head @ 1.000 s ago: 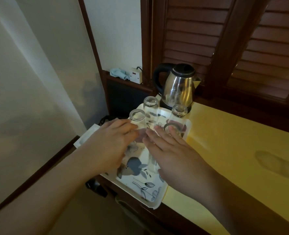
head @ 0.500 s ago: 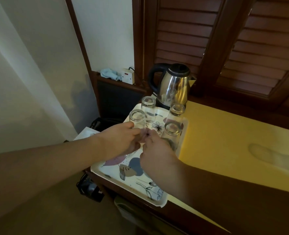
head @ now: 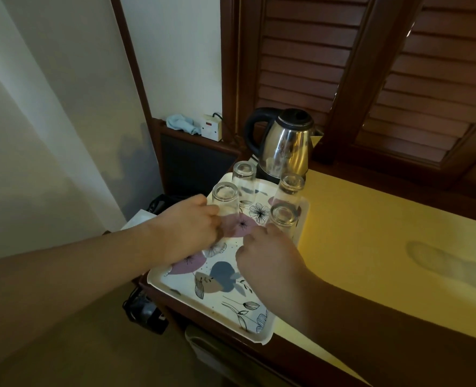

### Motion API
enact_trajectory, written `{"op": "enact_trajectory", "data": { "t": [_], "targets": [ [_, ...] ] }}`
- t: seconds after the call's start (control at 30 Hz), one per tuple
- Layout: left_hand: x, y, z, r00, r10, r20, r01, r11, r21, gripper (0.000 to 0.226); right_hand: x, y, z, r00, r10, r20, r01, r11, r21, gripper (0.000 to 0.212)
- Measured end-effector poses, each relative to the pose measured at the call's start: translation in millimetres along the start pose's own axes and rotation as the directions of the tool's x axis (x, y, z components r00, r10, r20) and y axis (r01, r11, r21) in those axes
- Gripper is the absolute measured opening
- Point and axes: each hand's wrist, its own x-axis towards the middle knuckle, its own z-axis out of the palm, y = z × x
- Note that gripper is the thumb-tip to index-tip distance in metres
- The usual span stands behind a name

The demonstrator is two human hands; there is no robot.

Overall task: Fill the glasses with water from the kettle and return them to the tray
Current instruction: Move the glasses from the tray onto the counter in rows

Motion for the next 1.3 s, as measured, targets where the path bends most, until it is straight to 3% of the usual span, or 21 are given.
{"op": "enact_trajectory", "data": {
  "t": [0.1,0.2,0.27,0.37,0.43,0.57,0.73,0.83,0.93,1.07,1.2,1.3],
  "targets": [
    [-16,-4,3,0.976,-0.167,-0.142,0.136,0.969,-0.204,0.046,-21,17,-5,0.993,0.08,-0.092,-0.062,0.981,0.182,0.024],
    [-31,-4,0,0.912,-0.346,-0.221,0.247,0.892,-0.378,0.069,-40,32,-1,0.965,0.222,-0.137,-0.148,0.899,0.412,0.048],
    [-38,0,-2,0.866,-0.436,-0.246,0.272,0.822,-0.5,0.072,-54,40,6,0.939,0.3,-0.17,-0.164,0.822,0.546,0.061],
    [-47,13,-20,0.795,-0.587,-0.155,0.267,0.568,-0.778,0.072,-74,51,17,0.855,0.452,-0.253,-0.198,0.736,0.647,0.075],
    [-47,21,-33,0.753,-0.653,-0.081,0.203,0.348,-0.915,0.076,-85,56,29,0.789,0.54,-0.292,-0.199,0.675,0.71,0.077],
    [-28,37,-64,0.684,-0.728,-0.038,-0.005,0.048,-0.999,0.077,-108,69,43,0.637,0.723,-0.267,-0.194,0.486,0.852,0.078],
    [10,59,-112,0.64,-0.769,0.004,-0.233,-0.199,-0.952,0.063,-136,90,65,0.438,0.882,-0.172,-0.094,0.236,0.967,0.081],
    [40,76,-140,0.618,-0.786,0.019,-0.316,-0.27,-0.909,0.064,-157,107,81,0.33,0.935,-0.129,-0.022,0.144,0.989,0.083],
    [71,91,-162,0.613,-0.789,0.044,-0.361,-0.329,-0.873,0.067,-177,123,104,0.277,0.959,-0.055,0.028,0.049,0.998,0.082],
    [115,112,-186,0.612,-0.789,0.06,-0.393,-0.369,-0.842,0.069,-202,140,137,0.256,0.966,0.035,0.049,-0.049,0.998,0.083],
    [158,135,-207,0.637,-0.769,0.055,-0.37,-0.367,-0.854,0.081,-222,154,171,0.229,0.972,0.047,-0.012,-0.046,0.999,0.092],
    [184,152,-220,0.645,-0.761,0.068,-0.352,-0.374,-0.858,0.084,-230,161,192,0.257,0.962,0.091,-0.027,-0.087,0.996,0.09]
  ]
}}
